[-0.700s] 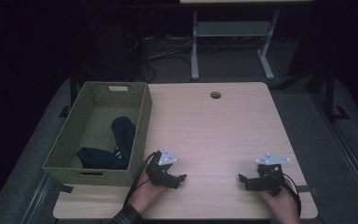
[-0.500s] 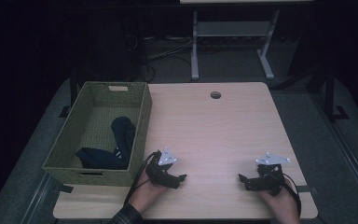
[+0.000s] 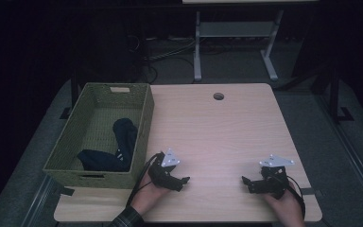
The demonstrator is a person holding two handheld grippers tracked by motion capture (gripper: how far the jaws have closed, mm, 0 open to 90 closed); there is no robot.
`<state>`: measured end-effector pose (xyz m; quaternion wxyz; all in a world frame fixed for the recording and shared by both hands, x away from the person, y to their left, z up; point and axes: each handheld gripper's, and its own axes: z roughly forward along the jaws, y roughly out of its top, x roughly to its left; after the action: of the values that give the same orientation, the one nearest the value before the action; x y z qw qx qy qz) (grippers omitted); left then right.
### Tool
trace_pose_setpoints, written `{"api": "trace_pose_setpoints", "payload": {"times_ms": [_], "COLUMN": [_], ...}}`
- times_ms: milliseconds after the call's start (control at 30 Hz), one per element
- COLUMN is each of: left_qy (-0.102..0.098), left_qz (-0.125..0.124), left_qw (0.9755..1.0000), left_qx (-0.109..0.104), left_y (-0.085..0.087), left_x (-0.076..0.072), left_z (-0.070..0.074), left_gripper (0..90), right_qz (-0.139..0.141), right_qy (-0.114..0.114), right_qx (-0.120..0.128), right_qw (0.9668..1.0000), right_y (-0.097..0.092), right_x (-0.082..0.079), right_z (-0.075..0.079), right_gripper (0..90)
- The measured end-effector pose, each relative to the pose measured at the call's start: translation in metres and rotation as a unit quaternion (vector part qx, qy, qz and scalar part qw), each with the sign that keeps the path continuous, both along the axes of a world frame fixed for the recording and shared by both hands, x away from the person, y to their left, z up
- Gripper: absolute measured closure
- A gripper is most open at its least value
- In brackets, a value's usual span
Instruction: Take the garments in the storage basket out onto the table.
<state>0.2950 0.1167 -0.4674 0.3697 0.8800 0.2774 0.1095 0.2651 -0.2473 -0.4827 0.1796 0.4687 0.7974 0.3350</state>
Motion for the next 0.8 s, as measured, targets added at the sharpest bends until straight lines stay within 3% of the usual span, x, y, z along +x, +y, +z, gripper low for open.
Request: {"api": "trace_pose_setpoints", "payload": {"times_ms": [800], "left_qy": [-0.008], "left_qz": [-0.009], "left_qw": [0.9998], "left_qx": [-0.016], "left_y": [0.002], "left_x": [-0.010], "left_z": [0.058], "left_gripper": [14.7], "right_qz": [0.001], "right_qy": [0.000], "right_qx": [-0.001], "right_qw": [1.0000], "right_y": [0.000], "right_x": [0.000], "right_z": [0.000], "right_gripper": [2.6]}}
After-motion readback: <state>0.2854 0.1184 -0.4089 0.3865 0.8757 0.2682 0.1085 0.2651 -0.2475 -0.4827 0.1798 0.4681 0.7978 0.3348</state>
